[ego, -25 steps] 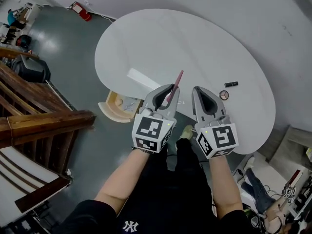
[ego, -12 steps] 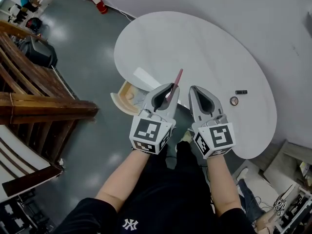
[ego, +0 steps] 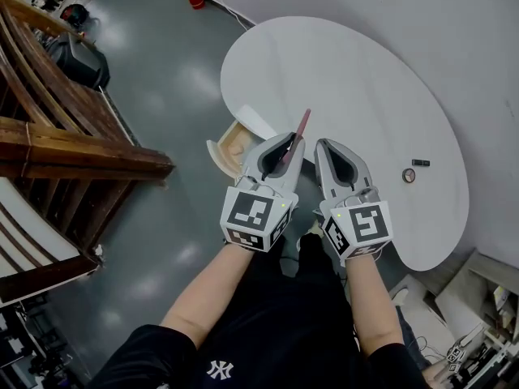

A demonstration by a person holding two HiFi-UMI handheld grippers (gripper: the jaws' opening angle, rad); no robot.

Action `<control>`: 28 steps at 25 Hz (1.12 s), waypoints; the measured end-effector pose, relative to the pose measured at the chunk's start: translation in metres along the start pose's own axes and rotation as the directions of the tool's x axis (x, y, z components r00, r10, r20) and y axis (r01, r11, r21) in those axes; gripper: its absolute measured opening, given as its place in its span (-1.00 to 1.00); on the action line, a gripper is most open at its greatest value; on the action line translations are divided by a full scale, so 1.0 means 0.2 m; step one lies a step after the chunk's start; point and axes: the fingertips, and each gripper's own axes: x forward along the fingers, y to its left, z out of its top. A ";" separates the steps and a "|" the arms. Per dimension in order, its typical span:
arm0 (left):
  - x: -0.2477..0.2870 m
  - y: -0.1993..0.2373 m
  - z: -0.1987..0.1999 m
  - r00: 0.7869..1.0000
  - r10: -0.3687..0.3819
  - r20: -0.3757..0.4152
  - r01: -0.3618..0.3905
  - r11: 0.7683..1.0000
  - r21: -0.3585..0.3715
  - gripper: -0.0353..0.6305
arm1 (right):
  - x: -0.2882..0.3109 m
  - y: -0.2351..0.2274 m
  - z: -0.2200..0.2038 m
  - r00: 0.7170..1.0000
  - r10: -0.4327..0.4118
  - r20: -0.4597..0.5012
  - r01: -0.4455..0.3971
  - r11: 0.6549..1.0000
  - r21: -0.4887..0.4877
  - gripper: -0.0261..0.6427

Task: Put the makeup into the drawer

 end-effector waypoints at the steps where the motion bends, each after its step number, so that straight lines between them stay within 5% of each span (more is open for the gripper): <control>1: -0.02 0.02 0.00 1.000 0.004 0.001 -0.004 1.000 -0.001 -0.74 | 0.02 0.03 0.00 1.000 0.006 -0.001 -0.006 1.000 -0.001 -0.88; 13: -0.16 0.29 -0.09 0.997 0.074 -0.015 -0.074 0.997 -0.022 -0.74 | 0.22 0.26 -0.10 0.997 0.073 -0.039 -0.073 0.997 0.001 -0.88; 28: -0.22 0.73 -0.49 0.981 0.167 -0.097 -0.175 0.982 -0.071 -0.74 | 0.55 0.46 -0.49 0.984 0.134 -0.117 -0.130 0.990 0.046 -0.88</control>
